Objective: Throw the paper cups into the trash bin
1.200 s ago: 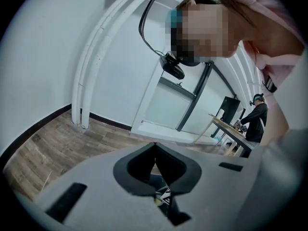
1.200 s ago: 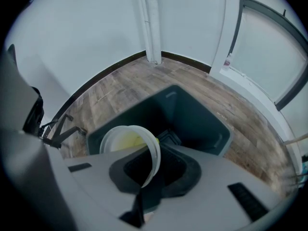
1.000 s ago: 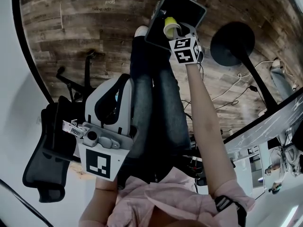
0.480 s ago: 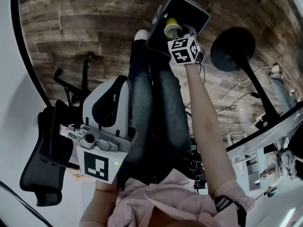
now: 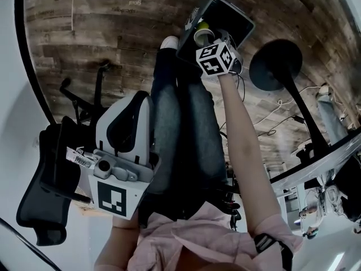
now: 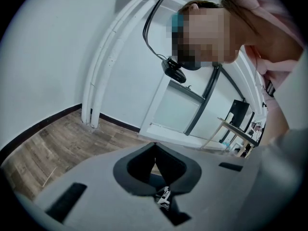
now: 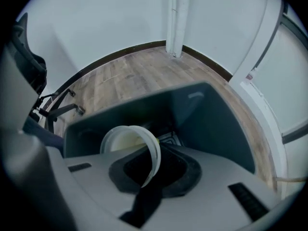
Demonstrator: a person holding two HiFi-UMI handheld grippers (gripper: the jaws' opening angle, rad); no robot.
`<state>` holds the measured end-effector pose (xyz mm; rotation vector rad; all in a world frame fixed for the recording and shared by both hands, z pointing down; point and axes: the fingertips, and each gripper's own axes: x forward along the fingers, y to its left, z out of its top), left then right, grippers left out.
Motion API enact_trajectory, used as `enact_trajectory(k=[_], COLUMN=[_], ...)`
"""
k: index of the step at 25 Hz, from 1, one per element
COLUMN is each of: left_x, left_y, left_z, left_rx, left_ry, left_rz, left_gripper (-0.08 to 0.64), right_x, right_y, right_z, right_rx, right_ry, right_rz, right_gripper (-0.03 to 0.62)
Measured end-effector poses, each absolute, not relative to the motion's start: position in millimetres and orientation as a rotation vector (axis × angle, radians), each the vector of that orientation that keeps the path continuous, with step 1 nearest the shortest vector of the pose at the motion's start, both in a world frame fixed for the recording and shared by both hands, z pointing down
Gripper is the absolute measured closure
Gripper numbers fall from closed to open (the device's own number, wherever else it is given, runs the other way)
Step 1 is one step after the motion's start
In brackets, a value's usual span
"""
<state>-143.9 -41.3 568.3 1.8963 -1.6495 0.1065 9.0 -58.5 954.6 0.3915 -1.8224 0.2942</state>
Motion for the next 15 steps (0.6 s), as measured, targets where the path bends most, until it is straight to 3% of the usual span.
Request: enact_trajectory(k=[15], left_x=[-147], left_y=[-42], left_z=[574], left_rx=[1.884], left_ry=[-1.676], left_rz=[0.105], left_gripper=[0.545], right_x=[16], right_y=[-47], right_z=[983], right_rx=[0.260], right_ry=[-1.757], right_rz=[0.272], right_gripper=[0.548])
